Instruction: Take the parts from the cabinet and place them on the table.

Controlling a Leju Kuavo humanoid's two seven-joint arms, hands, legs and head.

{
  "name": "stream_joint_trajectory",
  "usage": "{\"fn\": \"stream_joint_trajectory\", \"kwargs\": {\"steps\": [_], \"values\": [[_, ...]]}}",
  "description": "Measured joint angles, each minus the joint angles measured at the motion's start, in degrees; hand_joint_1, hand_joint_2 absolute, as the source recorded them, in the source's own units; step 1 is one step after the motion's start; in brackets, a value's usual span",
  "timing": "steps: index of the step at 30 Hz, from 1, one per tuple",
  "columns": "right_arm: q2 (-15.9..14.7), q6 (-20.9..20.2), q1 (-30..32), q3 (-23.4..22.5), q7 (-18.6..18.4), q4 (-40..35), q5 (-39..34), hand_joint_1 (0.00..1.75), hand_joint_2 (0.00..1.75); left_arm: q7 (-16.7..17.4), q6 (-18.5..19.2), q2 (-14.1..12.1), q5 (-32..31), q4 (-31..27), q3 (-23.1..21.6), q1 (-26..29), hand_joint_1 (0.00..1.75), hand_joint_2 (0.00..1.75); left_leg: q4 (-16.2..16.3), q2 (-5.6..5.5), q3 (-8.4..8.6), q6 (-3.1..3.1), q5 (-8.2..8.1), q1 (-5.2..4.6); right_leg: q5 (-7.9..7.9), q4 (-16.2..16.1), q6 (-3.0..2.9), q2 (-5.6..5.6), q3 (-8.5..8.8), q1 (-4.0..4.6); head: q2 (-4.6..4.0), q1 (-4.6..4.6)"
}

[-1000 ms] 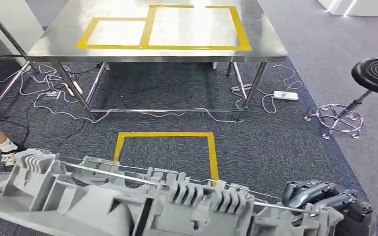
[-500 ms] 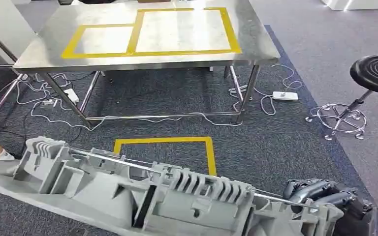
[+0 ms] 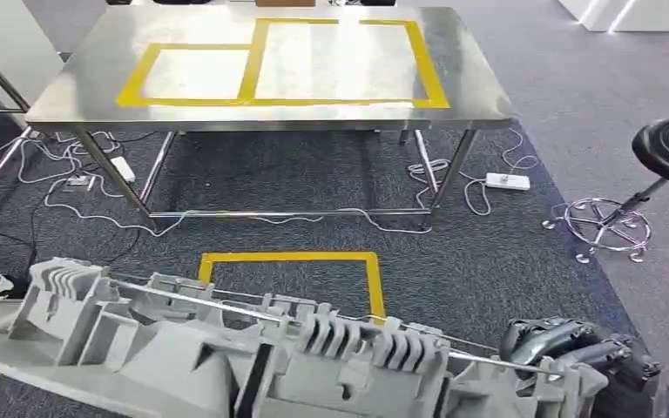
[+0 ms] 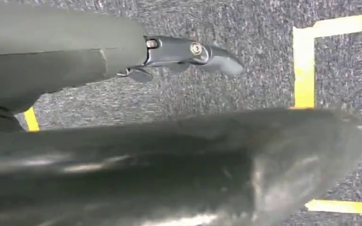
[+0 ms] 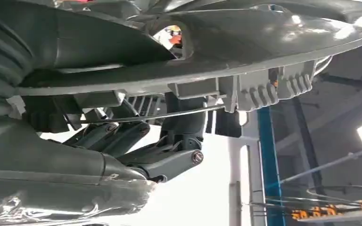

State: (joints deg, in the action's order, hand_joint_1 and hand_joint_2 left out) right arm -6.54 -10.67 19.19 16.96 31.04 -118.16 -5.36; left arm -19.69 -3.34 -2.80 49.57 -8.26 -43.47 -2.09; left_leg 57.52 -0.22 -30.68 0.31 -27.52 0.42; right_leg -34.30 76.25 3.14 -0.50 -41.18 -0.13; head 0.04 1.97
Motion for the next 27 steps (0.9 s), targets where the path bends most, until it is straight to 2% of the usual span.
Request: {"fn": "stream_joint_trajectory", "kwargs": {"steps": [1,3,4,5,6,7,8,9,10,11,13,14,15,16,17,19,20,21,22,23,24,25,26,27], "values": [[0.0,0.0,0.0,0.0,0.0,0.0,0.0,1.75,1.75,0.0,0.0,0.0,0.0,0.0,0.0,0.0,0.0,0.0,0.0,-0.06,0.76,-0.07,-0.52,0.0,2.61,-3.2,-0.16,0.0,0.76,0.01,0.0,0.04],[0.0,0.0,0.0,0.0,0.0,0.0,0.0,1.75,1.75,0.0,0.0,0.0,0.0,0.0,0.0,0.0,0.0,0.0,0.0,-0.09,2.3,-0.39,-1.71,0.01,9.66,-13.0,-0.63,0.04,4.08,0.03,0.0,0.07],[0.0,0.0,0.0,0.0,0.0,0.0,0.0,1.75,1.75,0.0,0.1,0.0,0.0,0.0,0.0,0.0,0.0,0.0,0.0,-0.07,2.52,-0.68,-2.21,-0.02,11.84,-15.8,-0.91,0.14,4.33,0.1,0.0,0.09],[0.0,0.0,-0.2,0.0,0.0,0.0,0.0,1.75,1.75,0.0,0.1,-0.1,0.0,0.0,0.0,-0.2,0.0,0.0,0.1,-0.21,2.56,-1.03,-2.46,-0.3,9.17,-16.2,-1.19,0.17,4.5,0.22,0.0,0.13],[0.0,0.0,-0.1,0.0,0.0,0.0,0.0,1.75,1.75,-0.1,0.2,-0.1,0.1,0.0,0.0,-0.2,0.0,0.0,-0.5,-0.1,2.56,-1.54,-2.75,-0.28,9.98,-16.3,-1.64,0.11,4.83,0.37,0.0,0.0],[0.0,0.0,0.0,0.0,0.0,0.0,0.0,1.75,1.75,-0.1,0.3,-0.1,0.1,0.0,0.0,-0.2,0.0,0.0,0.0,-0.09,3.08,-1.97,-2.24,-0.29,9.84,-16.7,-2.04,0.06,4.48,0.37,0.0,0.13],[0.0,0.0,0.0,0.0,0.0,0.0,0.1,1.75,1.75,-0.1,0.3,-0.1,0.1,0.0,0.0,-0.2,0.0,0.0,-0.2,-0.08,3.56,-2.23,-2.32,-0.29,9.99,-16.8,-2.4,-0.06,5.48,0.32,0.0,0.02],[0.0,0.1,0.1,0.0,0.0,0.0,0.1,1.75,1.75,-0.2,0.3,-0.2,0.1,0.0,0.0,-0.3,0.0,0.0,0.3,-0.03,3.59,-2.43,-2.72,-0.24,9.95,-17.1,-2.52,-0.06,6.29,-0.11,0.02,0.09],[0.0,0.1,0.0,0.0,0.1,-0.1,0.1,1.75,1.75,-0.2,0.3,-0.1,0.2,0.0,0.0,-0.5,0.0,0.0,2.5,0.01,2.68,-2.64,-2.89,-0.28,9.65,-17.2,-2.71,-0.06,6.84,-0.12,0.0,-0.22],[0.0,0.2,0.0,0.0,0.1,-0.2,0.1,1.75,1.75,-0.3,0.4,0.0,0.2,0.0,0.0,-0.6,0.0,0.0,6.3,0.01,0.36,-2.91,-3.92,-0.19,9.41,-17.3,-3.02,0.06,7.09,-0.15,0.02,-0.59],[0.0,0.3,0.0,0.0,0.2,-0.2,0.1,1.75,1.75,-0.3,0.4,-0.1,0.4,0.0,-0.1,-0.5,0.0,0.0,14.2,0.01,-5.34,-3.31,-7.62,-0.16,8.69,-17.3,-3.16,0.03,7.6,-0.14,0.0,-0.52],[0.0,0.3,0.1,0.0,0.1,-0.2,0.2,1.75,1.75,-0.3,0.4,-0.1,0.4,0.0,-0.2,-0.3,0.0,0.0,16.2,0.01,-7.44,-3.36,-8.87,-0.16,8.29,-17.3,-3.16,-0.05,8.0,-0.14,0.02,-0.63],[0.0,0.3,0.1,0.0,0.2,-0.2,0.2,1.75,1.75,-0.3,0.4,-0.1,0.4,0.0,-0.2,-0.1,0.0,0.0,16.0,0.01,-8.35,-3.36,-8.55,-0.15,7.88,-17.3,-3.1,-0.16,8.57,-0.19,0.0,-0.61],[0.0,0.4,0.1,0.0,0.2,-0.2,0.2,1.75,1.75,-0.4,0.4,-0.2,0.5,0.0,-0.2,-0.1,0.0,0.0,14.0,0.01,-8.28,-3.26,-6.55,-0.14,7.33,-17.3,-2.99,-0.24,9.33,-0.24,0.02,-0.63],[0.0,0.5,0.1,0.0,0.2,-0.2,0.2,1.75,1.75,-0.4,0.4,-0.2,0.5,0.0,-0.3,-0.1,0.0,0.0,10.6,0.02,-7.43,-3.26,-3.44,-0.13,6.79,-17.3,-2.84,-0.24,10.16,-0.34,0.0,-0.68],[0.0,0.5,0.1,0.0,0.2,-0.2,0.2,1.75,1.75,-0.4,0.4,-0.2,0.5,0.0,-0.3,0.0,0.0,0.0,2.3,0.13,-5.5,-3.41,4.29,-0.01,5.56,-17.3,-2.2,-0.23,11.37,-0.29,0.0,-0.85],[0.0,0.5,0.1,0.0,0.2,-0.2,0.2,1.75,1.75,-0.5,0.4,-0.2,0.5,0.0,-0.4,0.0,0.0,0.0,0.8,0.57,-5.6,-2.97,3.16,0.05,4.83,-16.8,-1.91,-0.37,12.01,-0.02,0.0,-1.18],[0.0,0.5,0.1,0.0,0.2,-0.2,0.2,1.75,1.75,-0.5,0.4,-0.2,0.5,0.0,-0.4,0.0,0.0,0.0,1.0,0.5,-5.17,-2.57,3.0,-0.1,4.12,-17.4,-1.4,-0.32,11.84,0.03,0.0,-1.07],[0.0,0.6,0.2,0.0,0.2,-0.2,0.2,1.75,1.75,-0.5,0.4,-0.2,0.5,0.0,-0.4,0.0,0.0,0.0,0.7,0.41,-5.16,-2.12,3.0,0.05,4.39,-16.9,-1.06,-0.29,13.07,0.05,0.0,-1.16],[0.0,0.6,0.2,0.0,0.2,-0.2,0.3,1.75,1.75,-0.5,0.4,-0.2,0.5,0.0,-0.4,0.0,0.0,0.0,0.7,0.29,-4.84,-1.68,2.92,0.06,4.38,-17.2,-0.73,-0.24,13.33,0.07,0.0,-0.94],[0.0,0.6,0.2,0.0,0.2,-0.2,0.3,1.75,1.75,-0.5,0.4,-0.1,0.5,0.0,-0.4,0.0,0.0,0.0,0.7,0.08,-4.11,-1.23,3.0,0.21,3.72,-17.1,-0.37,-0.18,13.4,-0.04,0.02,-0.9],[0.0,0.6,0.1,0.0,0.2,-0.2,0.3,1.75,1.75,-0.5,0.4,-0.1,0.5,0.0,-0.4,0.0,0.0,0.0,0.7,0.14,-3.46,-0.7,2.65,0.21,3.15,-15.1,-0.09,-0.04,12.76,-0.06,0.0,-0.81],[0.0,0.6,0.1,0.0,0.3,-0.2,0.3,1.75,1.75,-0.5,0.4,-0.2,0.5,0.0,-0.4,-0.1,0.0,0.0,0.7,0.14,-3.14,-0.42,2.36,0.2,1.88,-11.5,0.11,-0.01,10.79,-0.05,0.02,-0.57],[0.0,0.6,0.1,0.0,0.3,-0.2,0.2,1.75,1.75,-0.5,0.4,-0.3,0.5,0.0,-0.4,-0.1,0.0,0.0,0.7,0.14,-2.84,-0.27,1.99,0.15,0.15,-7.0,0.24,-0.01,8.01,-0.07,0.0,-0.44]]}}
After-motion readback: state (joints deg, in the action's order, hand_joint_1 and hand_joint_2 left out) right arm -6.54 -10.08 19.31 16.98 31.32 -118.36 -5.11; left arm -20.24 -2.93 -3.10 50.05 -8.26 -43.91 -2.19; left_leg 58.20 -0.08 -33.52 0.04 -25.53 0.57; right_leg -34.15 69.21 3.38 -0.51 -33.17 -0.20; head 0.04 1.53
